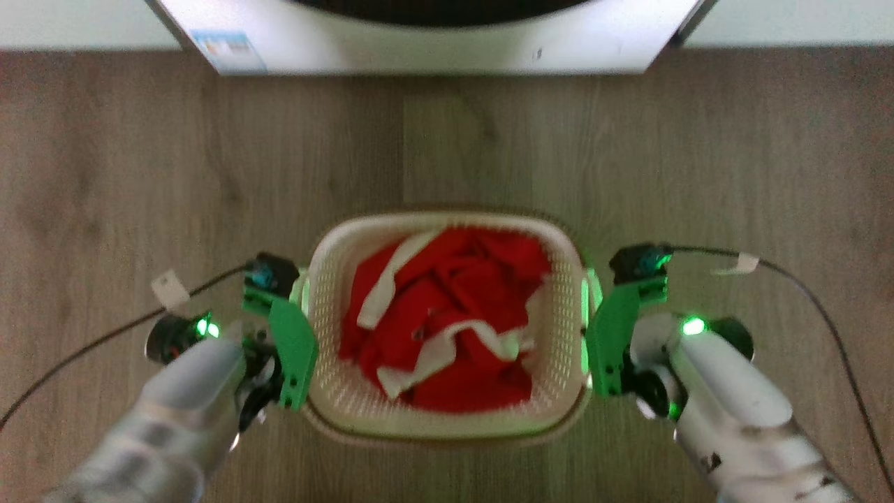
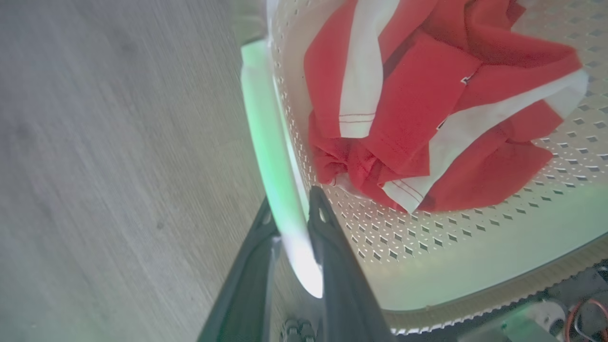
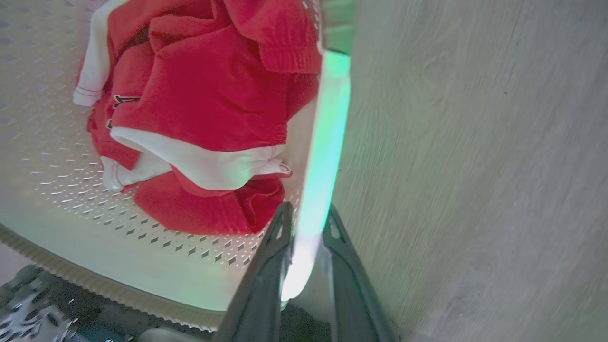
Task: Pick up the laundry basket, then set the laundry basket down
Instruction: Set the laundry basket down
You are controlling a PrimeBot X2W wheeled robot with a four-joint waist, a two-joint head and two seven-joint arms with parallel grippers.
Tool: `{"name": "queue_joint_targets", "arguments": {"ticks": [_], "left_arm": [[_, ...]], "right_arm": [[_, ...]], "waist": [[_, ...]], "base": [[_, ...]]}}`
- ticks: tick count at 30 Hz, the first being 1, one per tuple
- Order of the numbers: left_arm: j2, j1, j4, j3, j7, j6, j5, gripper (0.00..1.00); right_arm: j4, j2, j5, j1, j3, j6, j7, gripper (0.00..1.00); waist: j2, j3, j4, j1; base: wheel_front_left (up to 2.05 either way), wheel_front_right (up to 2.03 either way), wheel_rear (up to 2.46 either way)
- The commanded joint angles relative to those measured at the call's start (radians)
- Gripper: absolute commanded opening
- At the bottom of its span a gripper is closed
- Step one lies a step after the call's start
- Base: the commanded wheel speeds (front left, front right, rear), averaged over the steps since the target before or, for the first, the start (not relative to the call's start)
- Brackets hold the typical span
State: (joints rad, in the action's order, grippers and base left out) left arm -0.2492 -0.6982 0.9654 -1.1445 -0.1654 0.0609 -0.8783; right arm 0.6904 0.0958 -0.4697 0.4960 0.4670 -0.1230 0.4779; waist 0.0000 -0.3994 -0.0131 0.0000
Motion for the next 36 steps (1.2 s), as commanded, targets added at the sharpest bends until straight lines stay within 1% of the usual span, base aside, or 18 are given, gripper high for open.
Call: {"name": "queue_joint_targets", "arguments": {"ticks": [1, 2, 3, 6, 10, 18, 27, 36], "left_arm": [[0.008, -0.044, -0.016, 0.016, 0.014, 0.015, 0.022, 0.0], [0.017, -0.057, 0.0, 0.016, 0.025, 0.017, 0.025, 0.0], [0.038, -0.08, 0.034, 0.019, 0.042, 0.02, 0.026, 0.0], [0.069, -0.107, 0.087, 0.016, 0.06, 0.028, 0.03, 0.0], [0.106, -0.121, 0.151, 0.012, 0.081, 0.04, 0.028, 0.0], [0.153, -0.148, 0.232, 0.014, 0.137, 0.054, 0.017, 0.0], [0.18, -0.17, 0.283, 0.006, 0.161, 0.057, 0.014, 0.0], [0.192, -0.174, 0.303, -0.009, 0.173, 0.058, 0.014, 0.0]], "right_arm": [[-0.04, -0.037, 0.017, 0.042, 0.025, -0.008, -0.022, 0.0], [-0.03, -0.038, 0.024, 0.054, 0.024, -0.008, -0.034, 0.0], [-0.006, -0.04, 0.038, 0.076, 0.017, -0.008, -0.054, 0.0], [0.025, -0.043, 0.045, 0.102, 0.009, -0.008, -0.083, 0.0], [0.064, -0.045, 0.049, 0.124, 0.013, -0.008, -0.128, 0.0], [0.11, -0.045, 0.013, 0.163, 0.053, -0.008, -0.222, 0.0], [0.181, -0.045, -0.002, 0.2, 0.085, -0.008, -0.258, 0.0], [0.228, -0.045, -0.036, 0.203, 0.113, -0.008, -0.258, 0.0]], "waist": [[0.0, -0.087, -0.006, 0.0], [0.0, -0.111, -0.007, 0.0], [0.0, -0.152, -0.01, 0.0], [0.0, -0.198, -0.016, 0.0], [0.0, -0.23, -0.018, 0.0], [0.0, -0.28, -0.023, 0.0], [0.0, -0.325, -0.032, 0.0], [0.0, -0.341, -0.034, 0.0]], "base": [[0.0, 0.0, 0.0], [0.0, 0.0, 0.0], [0.0, 0.0, 0.0], [0.0, 0.0, 0.0], [0.0, 0.0, 0.0], [0.0, 0.0, 0.0], [0.0, 0.0, 0.0], [0.0, 0.0, 0.0]]}}
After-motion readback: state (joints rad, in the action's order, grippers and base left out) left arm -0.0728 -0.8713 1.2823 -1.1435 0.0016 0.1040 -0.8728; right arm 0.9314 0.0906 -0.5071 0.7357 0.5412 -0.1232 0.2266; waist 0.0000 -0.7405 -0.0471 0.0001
